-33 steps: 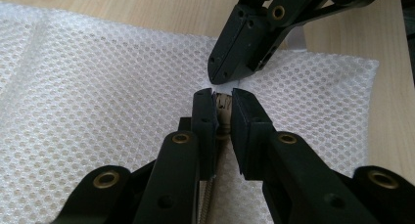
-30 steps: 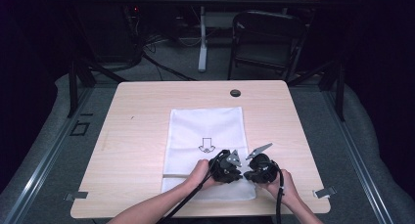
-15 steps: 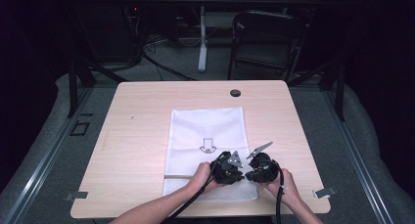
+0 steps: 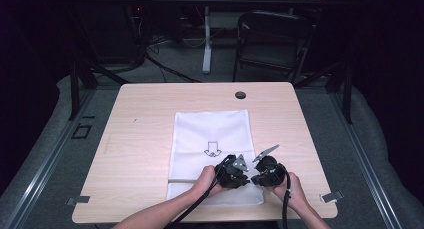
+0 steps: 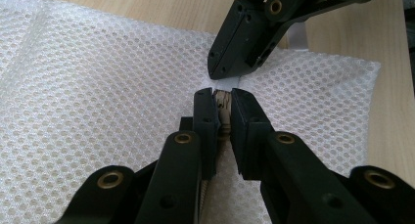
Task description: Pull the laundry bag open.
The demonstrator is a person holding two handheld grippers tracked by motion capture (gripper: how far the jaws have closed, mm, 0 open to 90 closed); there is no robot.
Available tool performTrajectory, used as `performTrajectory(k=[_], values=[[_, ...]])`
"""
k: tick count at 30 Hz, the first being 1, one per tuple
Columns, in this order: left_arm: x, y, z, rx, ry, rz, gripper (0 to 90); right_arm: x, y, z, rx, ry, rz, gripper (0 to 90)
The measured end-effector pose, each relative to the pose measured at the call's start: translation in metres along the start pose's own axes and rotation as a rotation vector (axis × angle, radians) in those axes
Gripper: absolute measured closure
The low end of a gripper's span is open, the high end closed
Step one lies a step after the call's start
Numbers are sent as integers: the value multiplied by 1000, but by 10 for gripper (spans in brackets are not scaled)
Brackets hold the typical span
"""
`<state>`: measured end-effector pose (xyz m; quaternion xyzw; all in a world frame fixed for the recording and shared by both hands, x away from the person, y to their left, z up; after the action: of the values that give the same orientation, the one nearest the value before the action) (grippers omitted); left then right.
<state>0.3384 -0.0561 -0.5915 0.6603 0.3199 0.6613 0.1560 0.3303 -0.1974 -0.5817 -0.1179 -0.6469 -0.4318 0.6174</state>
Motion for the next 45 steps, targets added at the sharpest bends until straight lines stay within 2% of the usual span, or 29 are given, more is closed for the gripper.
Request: performTrajectory(k=[2,3,5,6,15,18,21,24,25,26,29,36,42,44,45], values=[[0,0,-1,7,0,0,815,0,0,1,-6,-12,2,900],[1,1,-1,4,14,16,815,0,0,0,-4,-2,1,900],[-1,1,-2,4,10,3,815,0,-1,0,-24,-4,-9,900],[0,1,-2,1,12,9,815,1,-1,-1,-10,-6,8,900],[1,1,-1,-9,9,24,816,1,-1,-1,-15,-9,6,900],[3,0,1,3,-7,8,816,1,-2,-2,-6,-2,10,900],[3,0,1,0,-7,13,816,1,-2,-2,-5,-2,10,900],[3,0,1,2,-11,6,816,1,-2,-2,-9,-4,6,900],[3,0,1,2,-12,6,816,0,-2,-1,-29,2,-15,900],[3,0,1,1,-13,6,816,1,-2,-2,-16,-4,0,900],[6,-1,3,-1,-16,20,816,1,-2,-3,-18,1,2,900],[9,-3,4,-3,-31,18,816,1,-2,-2,-18,-5,6,900],[14,-7,6,-7,-21,30,816,2,-2,-3,-23,0,10,900],[16,-9,7,-1,-33,27,816,2,-2,-3,-27,7,8,900],[15,-9,6,-4,-21,25,816,2,-2,-3,-28,7,7,900]])
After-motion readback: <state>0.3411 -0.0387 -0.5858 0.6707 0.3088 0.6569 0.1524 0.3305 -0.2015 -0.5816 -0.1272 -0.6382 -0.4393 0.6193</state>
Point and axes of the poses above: each handheld gripper's, and its own axes: x roughly backward along the jaws, y roughly out of its top, z roughly to its left, the point moved 3 cm from there along -x, roughly forward along the jaws
